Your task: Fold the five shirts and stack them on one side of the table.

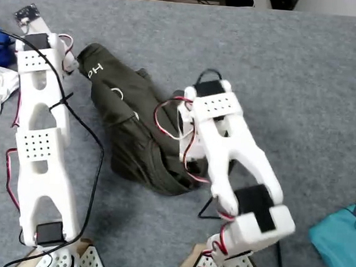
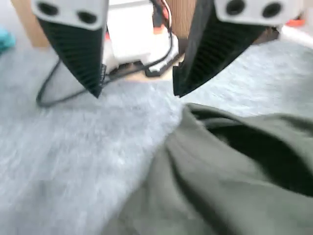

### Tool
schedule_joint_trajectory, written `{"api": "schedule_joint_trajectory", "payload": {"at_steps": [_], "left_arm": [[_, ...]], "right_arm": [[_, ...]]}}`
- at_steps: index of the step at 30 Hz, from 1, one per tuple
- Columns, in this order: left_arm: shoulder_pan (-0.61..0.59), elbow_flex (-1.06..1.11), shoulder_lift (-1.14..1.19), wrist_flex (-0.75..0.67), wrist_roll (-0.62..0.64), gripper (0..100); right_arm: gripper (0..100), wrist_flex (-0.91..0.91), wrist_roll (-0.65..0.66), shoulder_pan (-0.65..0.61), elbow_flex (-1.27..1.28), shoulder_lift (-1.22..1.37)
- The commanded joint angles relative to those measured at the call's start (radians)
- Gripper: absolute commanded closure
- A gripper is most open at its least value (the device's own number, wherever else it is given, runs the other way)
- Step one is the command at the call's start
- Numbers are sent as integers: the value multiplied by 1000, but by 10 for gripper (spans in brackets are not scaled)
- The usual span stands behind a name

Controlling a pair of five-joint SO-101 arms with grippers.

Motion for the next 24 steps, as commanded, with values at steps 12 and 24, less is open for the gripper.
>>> {"api": "schedule_joint_trajectory", "payload": {"at_steps": [12,24], "left_arm": [[133,9,-12,176,-2,759],[15,210,-13,249,-155,981]], "right_arm": [[864,-594,3,36,-289,163],[864,-638,0,85,-906,696]]}}
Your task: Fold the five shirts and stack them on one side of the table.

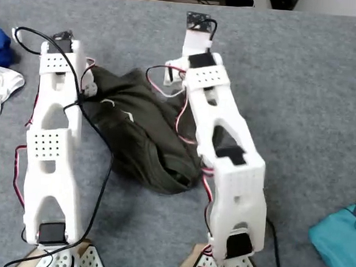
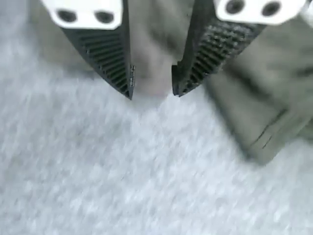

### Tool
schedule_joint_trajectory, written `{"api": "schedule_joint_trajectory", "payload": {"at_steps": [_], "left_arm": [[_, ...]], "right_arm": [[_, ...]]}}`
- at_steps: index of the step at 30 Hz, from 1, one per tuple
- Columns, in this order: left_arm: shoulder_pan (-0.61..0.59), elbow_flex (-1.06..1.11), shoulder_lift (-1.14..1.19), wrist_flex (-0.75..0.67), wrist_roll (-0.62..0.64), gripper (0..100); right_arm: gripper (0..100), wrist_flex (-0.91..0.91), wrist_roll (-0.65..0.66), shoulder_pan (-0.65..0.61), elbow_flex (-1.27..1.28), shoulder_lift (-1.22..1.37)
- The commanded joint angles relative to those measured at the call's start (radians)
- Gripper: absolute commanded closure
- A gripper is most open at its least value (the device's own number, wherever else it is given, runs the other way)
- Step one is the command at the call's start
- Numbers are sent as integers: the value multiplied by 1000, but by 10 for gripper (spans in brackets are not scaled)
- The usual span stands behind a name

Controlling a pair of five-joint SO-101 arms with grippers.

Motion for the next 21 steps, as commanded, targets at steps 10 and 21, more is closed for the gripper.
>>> {"api": "schedule_joint_trajectory", "payload": {"at_steps": [10,21], "left_arm": [[-265,28,-21,58,-226,981],[-315,269,-168,58,-456,981]], "right_arm": [[864,347,0,31,-722,355],[864,526,2,56,-1090,495]]}}
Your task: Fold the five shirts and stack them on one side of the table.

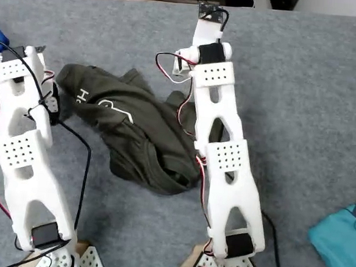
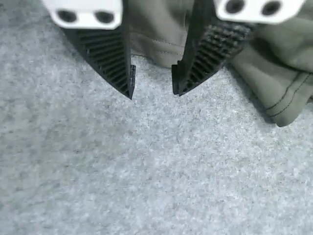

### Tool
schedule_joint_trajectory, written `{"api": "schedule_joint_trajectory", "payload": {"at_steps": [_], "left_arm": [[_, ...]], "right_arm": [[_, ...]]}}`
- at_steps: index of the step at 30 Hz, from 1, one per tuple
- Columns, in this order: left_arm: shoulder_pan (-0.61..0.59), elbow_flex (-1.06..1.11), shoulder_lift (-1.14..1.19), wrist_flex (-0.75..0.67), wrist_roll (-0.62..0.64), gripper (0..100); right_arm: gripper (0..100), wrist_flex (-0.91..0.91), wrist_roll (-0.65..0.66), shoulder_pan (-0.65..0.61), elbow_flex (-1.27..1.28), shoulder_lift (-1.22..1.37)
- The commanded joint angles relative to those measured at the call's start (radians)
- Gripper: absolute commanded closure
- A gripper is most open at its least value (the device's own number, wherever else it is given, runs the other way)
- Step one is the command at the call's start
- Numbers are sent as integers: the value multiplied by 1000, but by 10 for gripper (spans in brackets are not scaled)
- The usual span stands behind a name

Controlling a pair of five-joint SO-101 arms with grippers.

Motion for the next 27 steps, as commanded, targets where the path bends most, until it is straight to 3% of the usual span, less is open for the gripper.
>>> {"api": "schedule_joint_trajectory", "payload": {"at_steps": [1,6,14,17,22,27], "left_arm": [[-58,43,-99,20,-54,981],[18,-17,-257,20,-52,981],[264,-31,-323,14,-40,981],[305,-41,-278,-60,69,912],[311,-84,-174,-210,339,688],[305,-173,-53,-284,451,691]], "right_arm": [[864,37,3,13,-102,-2],[864,40,2,25,-105,-1],[864,140,-37,70,-110,2],[864,152,-49,101,-111,2],[864,173,-49,111,-105,2],[864,173,-49,105,-102,4]]}}
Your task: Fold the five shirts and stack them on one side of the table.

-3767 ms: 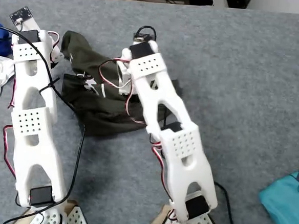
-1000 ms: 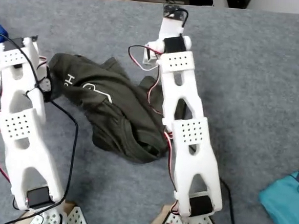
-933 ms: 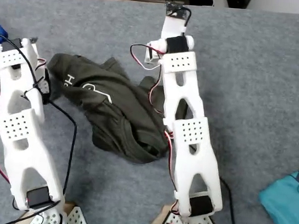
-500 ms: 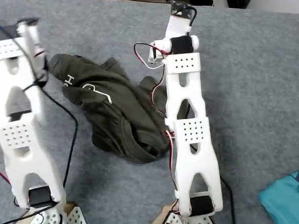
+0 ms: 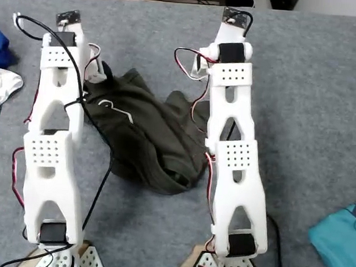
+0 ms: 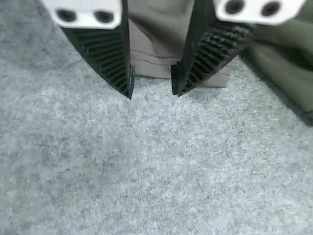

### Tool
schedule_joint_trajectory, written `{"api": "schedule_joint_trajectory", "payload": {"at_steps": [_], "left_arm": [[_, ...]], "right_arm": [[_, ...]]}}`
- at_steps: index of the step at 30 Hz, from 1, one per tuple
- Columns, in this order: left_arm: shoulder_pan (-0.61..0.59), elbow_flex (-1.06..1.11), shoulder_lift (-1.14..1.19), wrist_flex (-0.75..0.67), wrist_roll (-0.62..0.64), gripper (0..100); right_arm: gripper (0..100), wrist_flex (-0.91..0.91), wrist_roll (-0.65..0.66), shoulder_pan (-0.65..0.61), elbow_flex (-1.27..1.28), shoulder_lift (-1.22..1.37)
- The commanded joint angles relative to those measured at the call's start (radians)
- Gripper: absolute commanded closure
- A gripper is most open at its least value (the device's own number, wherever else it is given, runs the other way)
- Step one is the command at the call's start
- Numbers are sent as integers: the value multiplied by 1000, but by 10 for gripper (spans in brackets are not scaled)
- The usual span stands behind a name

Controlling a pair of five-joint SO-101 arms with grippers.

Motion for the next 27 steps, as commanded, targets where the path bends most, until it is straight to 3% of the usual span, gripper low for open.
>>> {"api": "schedule_joint_trajectory", "payload": {"at_steps": [1,4,9,14,21,27], "left_arm": [[8,-89,54,-31,41,702],[8,-98,117,14,2,778],[-28,-150,154,143,-74,989],[-98,-242,145,265,-91,979],[-226,-267,128,269,-255,981],[-265,-143,62,269,-374,981]], "right_arm": [[864,9,-12,8,-38,-8],[864,9,-12,8,-38,-8],[864,9,-12,8,-38,-8],[864,9,-12,8,-38,-8],[864,9,-12,5,-38,-8],[864,-5,-12,-77,-38,2]]}}
